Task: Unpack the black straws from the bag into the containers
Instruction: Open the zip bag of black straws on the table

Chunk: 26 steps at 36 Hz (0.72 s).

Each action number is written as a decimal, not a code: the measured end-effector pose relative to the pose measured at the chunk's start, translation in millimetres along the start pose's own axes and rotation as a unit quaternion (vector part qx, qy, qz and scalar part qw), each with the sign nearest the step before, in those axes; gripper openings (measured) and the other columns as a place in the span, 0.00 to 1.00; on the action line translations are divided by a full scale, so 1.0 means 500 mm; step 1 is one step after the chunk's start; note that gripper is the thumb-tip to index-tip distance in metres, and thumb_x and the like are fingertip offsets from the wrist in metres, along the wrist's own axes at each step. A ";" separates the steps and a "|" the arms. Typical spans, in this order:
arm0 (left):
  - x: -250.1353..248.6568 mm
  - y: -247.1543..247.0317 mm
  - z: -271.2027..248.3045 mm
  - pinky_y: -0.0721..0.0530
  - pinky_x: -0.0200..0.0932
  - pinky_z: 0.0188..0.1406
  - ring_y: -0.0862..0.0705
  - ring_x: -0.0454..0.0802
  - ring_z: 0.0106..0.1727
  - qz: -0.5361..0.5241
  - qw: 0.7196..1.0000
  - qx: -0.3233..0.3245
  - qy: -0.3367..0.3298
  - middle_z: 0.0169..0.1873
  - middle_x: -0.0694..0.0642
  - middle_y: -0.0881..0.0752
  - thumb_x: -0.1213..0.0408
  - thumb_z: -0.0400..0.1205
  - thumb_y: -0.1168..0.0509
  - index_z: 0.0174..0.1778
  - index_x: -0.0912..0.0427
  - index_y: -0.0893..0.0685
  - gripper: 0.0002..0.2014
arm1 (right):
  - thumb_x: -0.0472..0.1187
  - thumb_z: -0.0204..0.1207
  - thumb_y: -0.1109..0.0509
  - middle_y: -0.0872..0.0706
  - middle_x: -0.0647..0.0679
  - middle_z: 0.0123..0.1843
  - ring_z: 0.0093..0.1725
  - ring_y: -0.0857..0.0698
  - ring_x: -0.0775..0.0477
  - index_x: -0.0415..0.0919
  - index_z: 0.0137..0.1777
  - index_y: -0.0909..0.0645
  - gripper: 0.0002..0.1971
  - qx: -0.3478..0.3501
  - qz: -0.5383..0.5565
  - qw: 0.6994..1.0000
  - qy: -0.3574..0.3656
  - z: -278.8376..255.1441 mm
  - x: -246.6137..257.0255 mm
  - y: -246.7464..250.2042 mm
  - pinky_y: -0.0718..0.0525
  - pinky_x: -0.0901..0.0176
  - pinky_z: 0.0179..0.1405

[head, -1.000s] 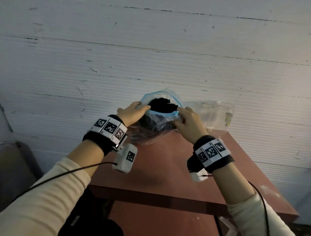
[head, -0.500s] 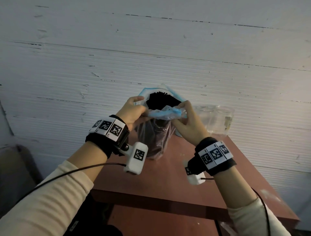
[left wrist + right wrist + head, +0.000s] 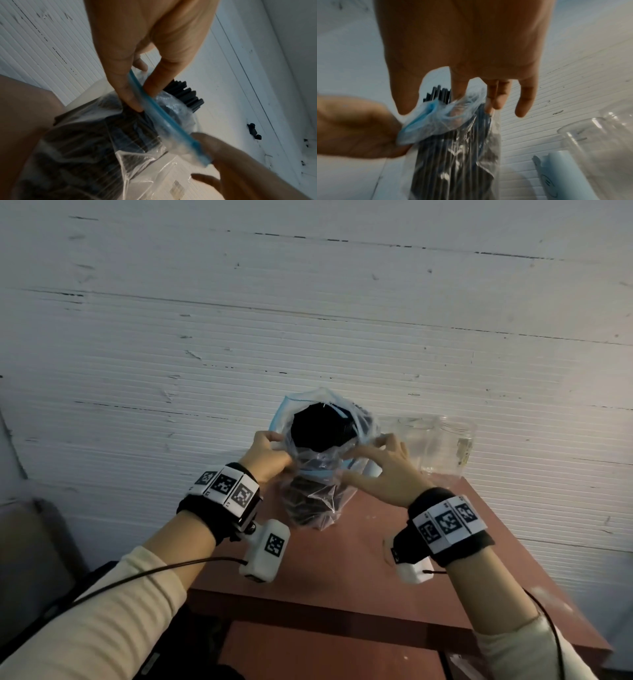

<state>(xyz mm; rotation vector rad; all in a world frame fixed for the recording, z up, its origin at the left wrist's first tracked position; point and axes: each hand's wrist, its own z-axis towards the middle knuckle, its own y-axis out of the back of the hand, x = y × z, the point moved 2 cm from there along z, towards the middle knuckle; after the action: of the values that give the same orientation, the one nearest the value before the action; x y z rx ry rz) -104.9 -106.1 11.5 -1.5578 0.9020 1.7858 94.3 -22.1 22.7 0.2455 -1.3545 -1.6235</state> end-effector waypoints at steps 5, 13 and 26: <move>0.027 -0.005 0.011 0.10 0.50 0.38 0.19 0.55 0.42 -0.038 0.998 0.032 0.034 0.46 0.60 0.25 0.89 0.72 0.34 0.46 0.53 0.28 0.24 | 0.63 0.74 0.32 0.36 0.48 0.59 0.67 0.38 0.45 0.62 0.59 0.24 0.15 -0.079 0.094 0.992 0.009 0.024 0.013 0.048 0.34 0.49 0.68; 0.075 0.002 0.043 0.12 0.54 0.43 0.15 0.54 0.35 0.097 0.994 0.052 0.028 0.43 0.61 0.16 0.58 0.44 0.23 0.49 0.49 0.26 0.36 | 0.76 0.70 0.42 0.20 0.44 0.55 0.49 0.21 0.45 0.45 0.45 0.27 0.32 -0.063 0.018 0.994 -0.092 0.117 0.016 0.087 0.26 0.53 0.45; 0.066 0.020 0.024 0.12 0.58 0.53 0.13 0.56 0.51 0.160 0.986 0.011 -0.044 0.52 0.58 0.17 0.33 0.38 0.20 0.44 0.43 0.27 0.41 | 0.53 0.77 0.31 0.16 0.41 0.50 0.46 0.20 0.44 0.41 0.48 0.21 0.15 -0.088 0.037 0.994 -0.050 0.119 0.014 0.089 0.25 0.57 0.37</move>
<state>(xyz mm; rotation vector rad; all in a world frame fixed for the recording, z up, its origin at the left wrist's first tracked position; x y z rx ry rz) -124.5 -102.6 -19.3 -1.3675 1.1772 2.0400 74.3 15.0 84.6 0.0075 -1.2705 -1.6999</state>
